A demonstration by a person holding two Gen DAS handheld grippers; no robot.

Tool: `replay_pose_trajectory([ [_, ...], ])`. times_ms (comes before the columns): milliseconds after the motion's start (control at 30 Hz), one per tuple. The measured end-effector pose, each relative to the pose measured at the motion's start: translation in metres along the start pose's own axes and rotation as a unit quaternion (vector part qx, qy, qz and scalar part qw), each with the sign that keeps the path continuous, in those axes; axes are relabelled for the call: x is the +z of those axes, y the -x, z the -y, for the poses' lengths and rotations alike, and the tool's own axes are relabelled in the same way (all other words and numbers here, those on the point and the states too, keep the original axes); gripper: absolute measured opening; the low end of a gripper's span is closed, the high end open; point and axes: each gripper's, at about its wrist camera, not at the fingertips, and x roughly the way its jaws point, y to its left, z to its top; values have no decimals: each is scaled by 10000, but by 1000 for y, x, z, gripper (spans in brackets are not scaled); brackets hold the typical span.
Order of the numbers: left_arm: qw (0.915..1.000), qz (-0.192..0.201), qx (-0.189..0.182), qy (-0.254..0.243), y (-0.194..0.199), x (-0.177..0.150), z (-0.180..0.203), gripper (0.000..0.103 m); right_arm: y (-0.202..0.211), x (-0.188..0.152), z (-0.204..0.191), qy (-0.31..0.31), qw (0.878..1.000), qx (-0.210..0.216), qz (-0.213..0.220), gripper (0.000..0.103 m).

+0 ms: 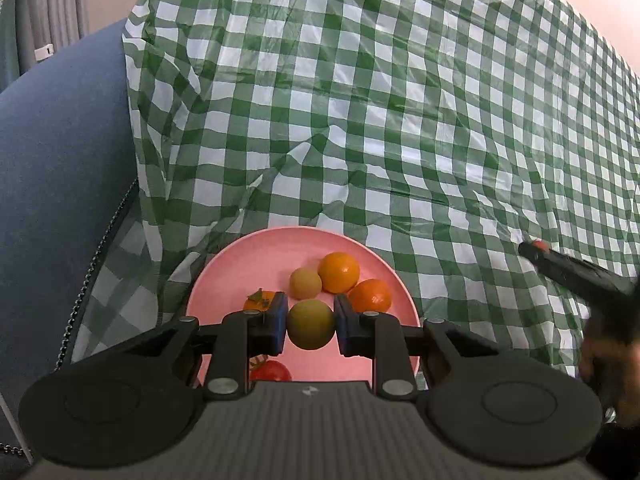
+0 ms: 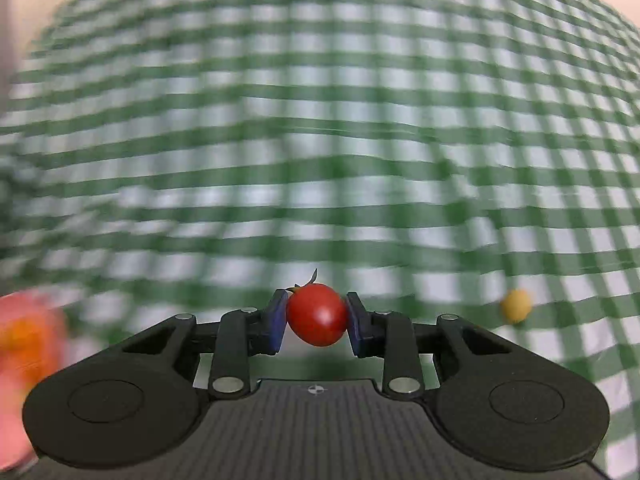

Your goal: Organize fruits

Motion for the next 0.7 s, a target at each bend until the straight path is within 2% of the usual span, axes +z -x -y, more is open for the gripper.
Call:
replay_pose_trajectory([
  [100, 10000, -50, 39, 0, 2, -2, -4, 27, 30, -6, -48, 107, 9968, 786, 7, 32],
  [167, 10000, -45, 88, -1, 5, -3, -8, 27, 42, -10, -80, 304, 9934, 1109, 10, 32],
  [267, 9999, 6, 156, -5, 8, -3, -15, 27, 41, -14, -116, 563, 9895, 1319, -180, 32],
  [400, 9997, 50, 221, -33, 9, -2, -24, 27, 26, -18, -135, 613, 9857, 1490, -493, 32],
  [467, 9999, 28, 116, -30, 8, -1, -29, 28, 34, -20, -150, 697, 9830, 1586, -605, 33],
  [500, 9999, 65, 94, 16, 10, 0, -30, 39, 33, -18, -152, 763, 9815, 1639, -635, 41],
  [533, 9998, 142, 88, 60, 14, 2, -30, 72, 38, -14, -156, 785, 9822, 1603, -589, 57],
  [600, 9989, 391, 228, 96, 26, 4, -29, 103, 53, -7, -148, 767, 9844, 1526, -413, 74],
  [633, 9976, 636, 272, 63, 36, 3, -27, 103, 60, -6, -142, 740, 9855, 1481, -378, 76],
  [700, 9974, 682, 187, -138, 45, 3, -21, 103, 74, -10, -121, 609, 9892, 1273, -384, 78],
])
